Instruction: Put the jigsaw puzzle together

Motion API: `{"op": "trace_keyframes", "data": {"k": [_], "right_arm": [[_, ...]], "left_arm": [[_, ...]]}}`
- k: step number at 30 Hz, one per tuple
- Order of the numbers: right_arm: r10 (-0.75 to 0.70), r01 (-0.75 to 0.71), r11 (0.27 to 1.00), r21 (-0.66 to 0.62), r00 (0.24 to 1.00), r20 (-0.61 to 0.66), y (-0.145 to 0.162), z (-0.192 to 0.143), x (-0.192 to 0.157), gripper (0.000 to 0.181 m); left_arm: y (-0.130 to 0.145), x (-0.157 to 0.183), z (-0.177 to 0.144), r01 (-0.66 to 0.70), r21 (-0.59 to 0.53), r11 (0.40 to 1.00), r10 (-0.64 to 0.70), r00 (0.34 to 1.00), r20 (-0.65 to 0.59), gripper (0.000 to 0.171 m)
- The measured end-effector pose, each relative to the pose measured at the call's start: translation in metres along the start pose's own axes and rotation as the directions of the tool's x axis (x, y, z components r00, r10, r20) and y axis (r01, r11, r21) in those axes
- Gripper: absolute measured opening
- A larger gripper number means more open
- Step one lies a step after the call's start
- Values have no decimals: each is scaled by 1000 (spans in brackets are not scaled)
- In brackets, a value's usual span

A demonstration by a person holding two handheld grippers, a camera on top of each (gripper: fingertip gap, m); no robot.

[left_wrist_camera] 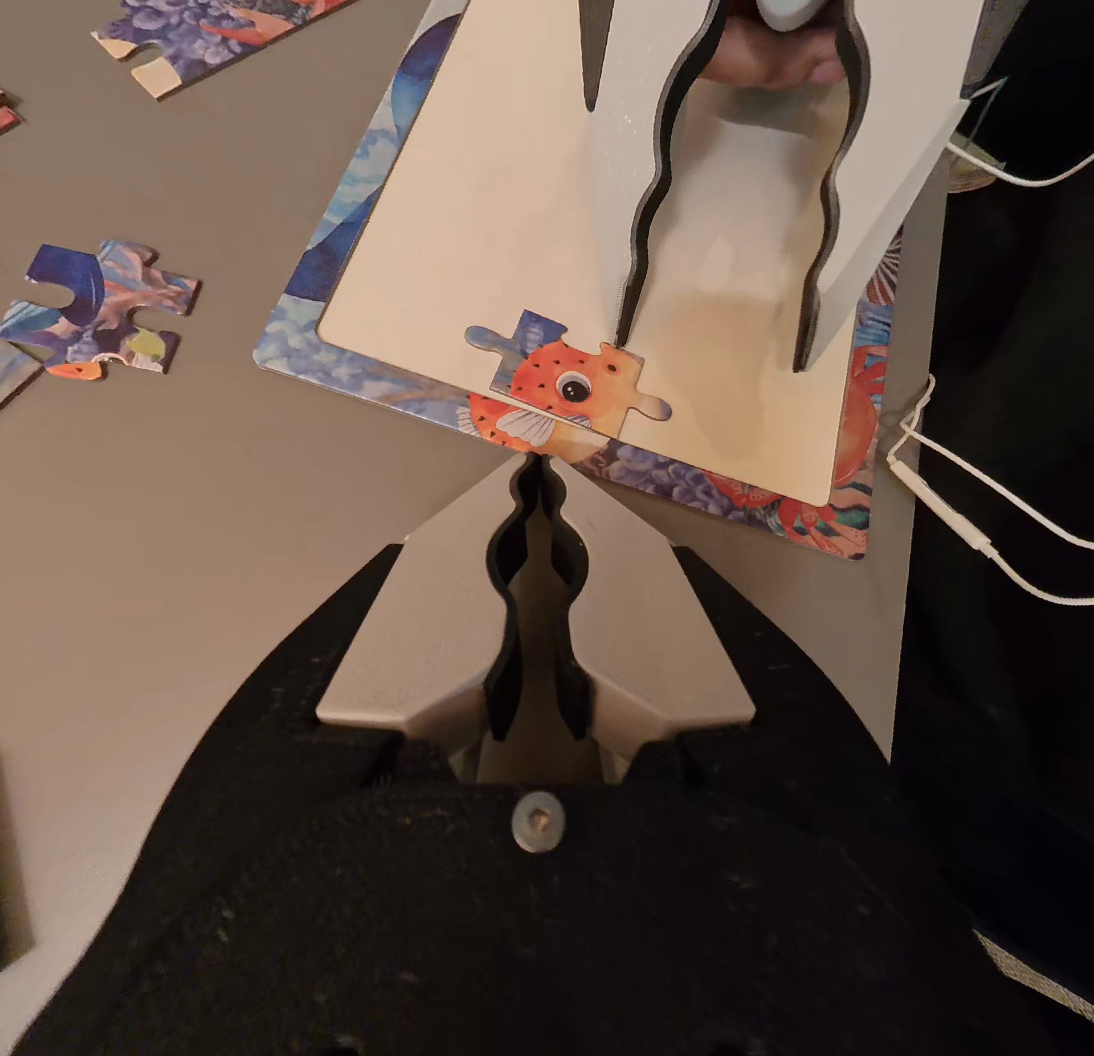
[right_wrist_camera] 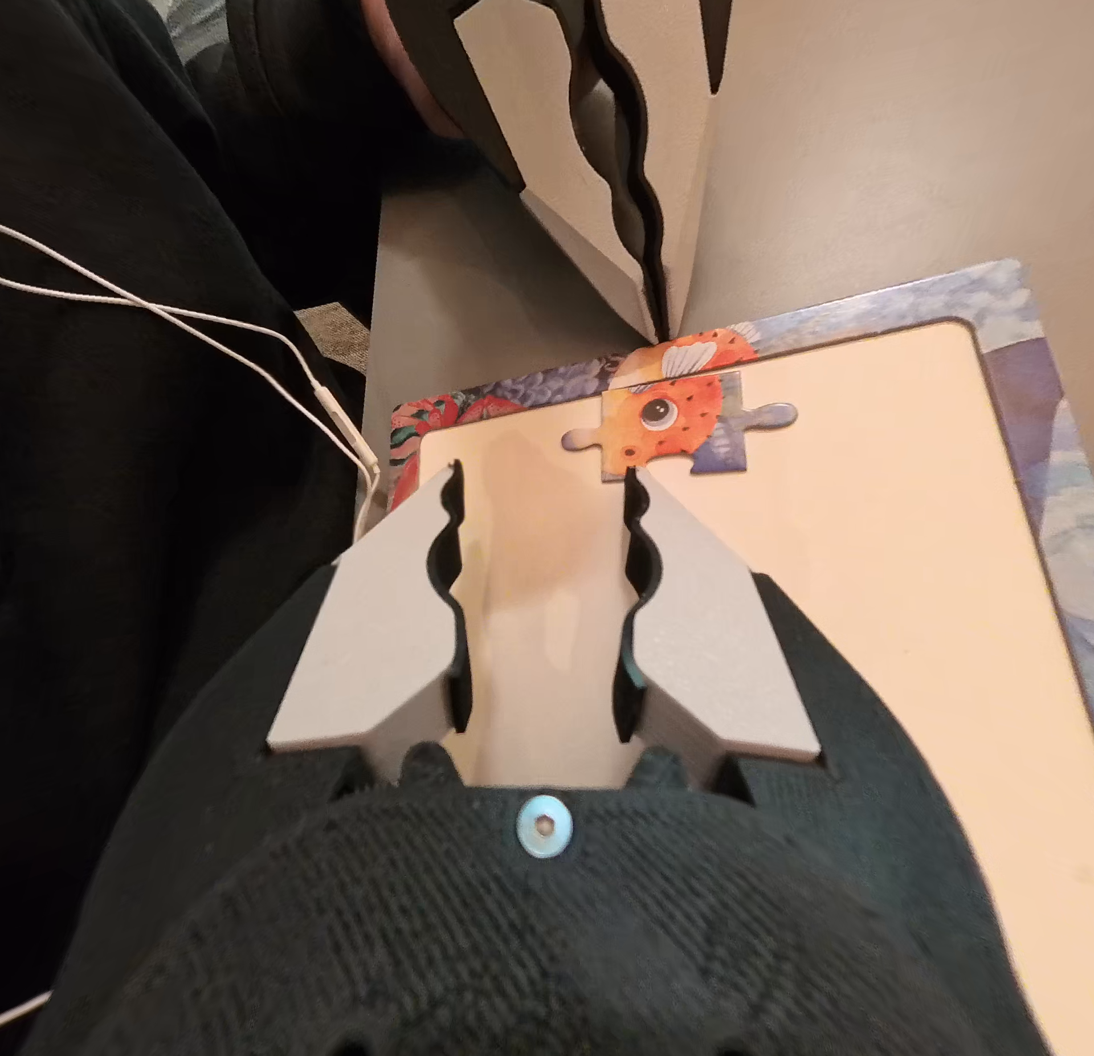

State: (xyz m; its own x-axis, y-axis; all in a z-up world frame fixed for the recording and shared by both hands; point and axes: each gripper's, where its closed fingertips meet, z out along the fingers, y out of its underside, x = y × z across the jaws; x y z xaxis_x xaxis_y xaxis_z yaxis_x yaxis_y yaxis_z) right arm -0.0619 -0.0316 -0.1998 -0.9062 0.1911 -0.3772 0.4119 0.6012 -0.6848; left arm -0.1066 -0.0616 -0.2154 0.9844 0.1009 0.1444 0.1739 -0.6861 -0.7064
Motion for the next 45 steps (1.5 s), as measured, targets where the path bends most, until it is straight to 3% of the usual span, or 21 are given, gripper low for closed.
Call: {"op": "trace_keyframes", "data": {"k": [3,11,15,19,28,45], "right_arm": [[14,-13,1000,21,1000,-14,-3,-1,6,63],[-32,34,999,38,998,-54,-7,-4,11,58],[-151,175,980,90,962,-226,-24,-13,26,66],[-209,239,970,48,917,-339,-22,-11,39,64],[-227,232,972,-25,911,-346,-10,0,47,62],[-205,214,977,-13,914,-350,-11,0,50,60]], "left_arm": [[0,0,0,4,0,1000,-4,1000,-4,0],[0,0,0,12,0,1000,-12,1000,-13,0],[0,0,0,16,0,1000,-16,1000,-17,0],[0,0,0,18,0,1000,-18,1000,-19,0],[0,0,0,17,0,1000,-17,1000,-19,0],[0,0,0,18,0,1000,-18,1000,-19,0]]}}
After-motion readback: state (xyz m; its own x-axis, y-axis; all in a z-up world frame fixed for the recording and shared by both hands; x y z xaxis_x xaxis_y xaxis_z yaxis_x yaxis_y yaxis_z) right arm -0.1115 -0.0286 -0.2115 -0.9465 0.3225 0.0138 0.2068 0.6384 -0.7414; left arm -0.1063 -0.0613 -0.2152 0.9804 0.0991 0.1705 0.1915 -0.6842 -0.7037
